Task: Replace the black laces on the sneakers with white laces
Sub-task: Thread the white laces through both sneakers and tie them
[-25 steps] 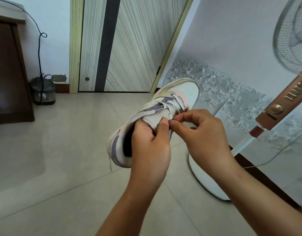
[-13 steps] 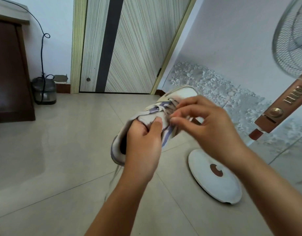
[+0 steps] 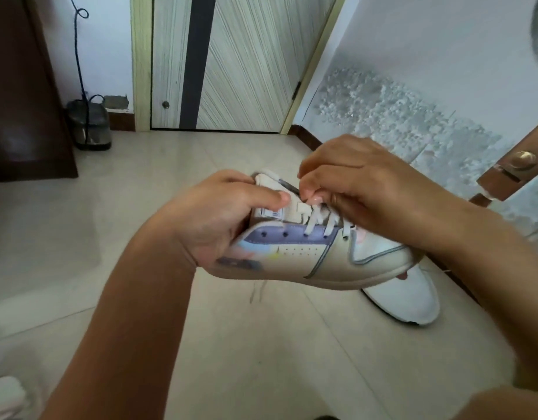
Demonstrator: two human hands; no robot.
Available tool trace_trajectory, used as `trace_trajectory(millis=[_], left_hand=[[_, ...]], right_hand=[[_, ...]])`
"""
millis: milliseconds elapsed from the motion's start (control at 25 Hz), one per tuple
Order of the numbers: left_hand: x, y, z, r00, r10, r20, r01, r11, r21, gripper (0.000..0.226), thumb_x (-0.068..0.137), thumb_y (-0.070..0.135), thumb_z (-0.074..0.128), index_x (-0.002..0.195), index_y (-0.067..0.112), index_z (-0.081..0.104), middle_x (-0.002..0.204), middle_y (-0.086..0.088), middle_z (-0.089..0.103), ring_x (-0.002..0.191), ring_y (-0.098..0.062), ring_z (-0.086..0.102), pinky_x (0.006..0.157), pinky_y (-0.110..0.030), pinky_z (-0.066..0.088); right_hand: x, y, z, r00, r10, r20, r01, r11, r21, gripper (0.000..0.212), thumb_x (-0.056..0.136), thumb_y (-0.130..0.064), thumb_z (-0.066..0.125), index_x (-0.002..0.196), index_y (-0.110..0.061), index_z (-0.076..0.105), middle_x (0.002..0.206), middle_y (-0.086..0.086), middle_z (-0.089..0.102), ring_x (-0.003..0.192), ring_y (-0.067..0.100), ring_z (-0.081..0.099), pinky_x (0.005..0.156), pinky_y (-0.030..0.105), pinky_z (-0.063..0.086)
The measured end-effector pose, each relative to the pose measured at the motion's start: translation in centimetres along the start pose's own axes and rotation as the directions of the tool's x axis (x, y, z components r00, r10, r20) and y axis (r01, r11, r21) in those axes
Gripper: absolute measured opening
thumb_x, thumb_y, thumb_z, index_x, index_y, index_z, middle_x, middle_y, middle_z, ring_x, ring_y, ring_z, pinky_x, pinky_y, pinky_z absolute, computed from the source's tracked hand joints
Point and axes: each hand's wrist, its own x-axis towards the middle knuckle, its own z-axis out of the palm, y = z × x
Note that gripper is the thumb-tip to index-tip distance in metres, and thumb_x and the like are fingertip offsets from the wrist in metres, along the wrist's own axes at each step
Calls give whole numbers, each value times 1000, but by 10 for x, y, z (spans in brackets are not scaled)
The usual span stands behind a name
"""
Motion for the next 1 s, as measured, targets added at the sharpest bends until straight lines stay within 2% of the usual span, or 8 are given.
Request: trace_trajectory(millis=[120,240,480,560,640,760,880,1000], left_hand=[[-1,1,-9,999,-18,47,17,1000,22,35,75,6,66,108,-4,62,93,-23,70,74,-28,70,68,-40,56],[1,-4,-23,999,-50,5,49,994,99,49,65,12,73,110,1,59,93,-20,71,76,-29,71,72,-44,58],[-4,-13,-34,993,-116,-21,118,988,97,6,85,7,59,82,3,58,62,-10,67,49,-19,64,43,-25,54],[-2,-13,-35,990,-120,-73,128,984,121,8,84,7,62,88,3,58,68,-12,69,53,-22,67,47,-28,56],[1,-14,-35,986,-114,-124,139,966,219,17,80,13,69,93,7,59,80,-14,73,67,-28,71,64,-39,59],[2,-13,-31,981,-74,-179,133,929,345,21,76,23,74,91,14,61,87,-15,73,77,-32,71,78,-50,56],[1,-11,-29,990,-64,-122,114,878,465,26,76,32,71,94,13,65,85,-12,73,77,-31,71,76,-52,57],[1,-11,-29,997,-47,-53,67,872,484,30,76,34,68,96,12,67,85,-11,73,79,-31,71,79,-53,56]], right_hand=[[2,-4,4,999,-3,36,-2,991,134,17,91,-21,56,93,-11,69,100,4,65,98,18,56,89,29,40],[11,-4,13,988,-62,143,21,963,267,24,90,-31,53,94,-13,68,102,4,63,99,17,55,89,29,42],[36,7,38,862,-492,123,507,842,-184,19,94,0,48,104,-2,64,107,17,63,103,35,58,84,47,47],[40,5,42,891,-424,161,436,899,-45,20,94,-6,45,100,-6,64,105,12,59,100,30,54,85,43,46],[44,0,37,881,-276,383,192,951,243,20,96,-22,44,95,-15,62,103,0,52,98,16,44,91,24,37],[58,1,19,657,-93,748,-221,925,309,21,94,-35,40,89,-23,57,98,-9,49,99,10,46,87,14,34],[63,4,12,561,-85,824,-192,954,229,39,87,-53,27,86,-26,55,95,-10,51,97,12,50,90,29,40],[61,1,10,584,-89,807,11,995,101,50,70,-66,7,82,-34,44,95,-17,42,90,0,33,84,21,29]])
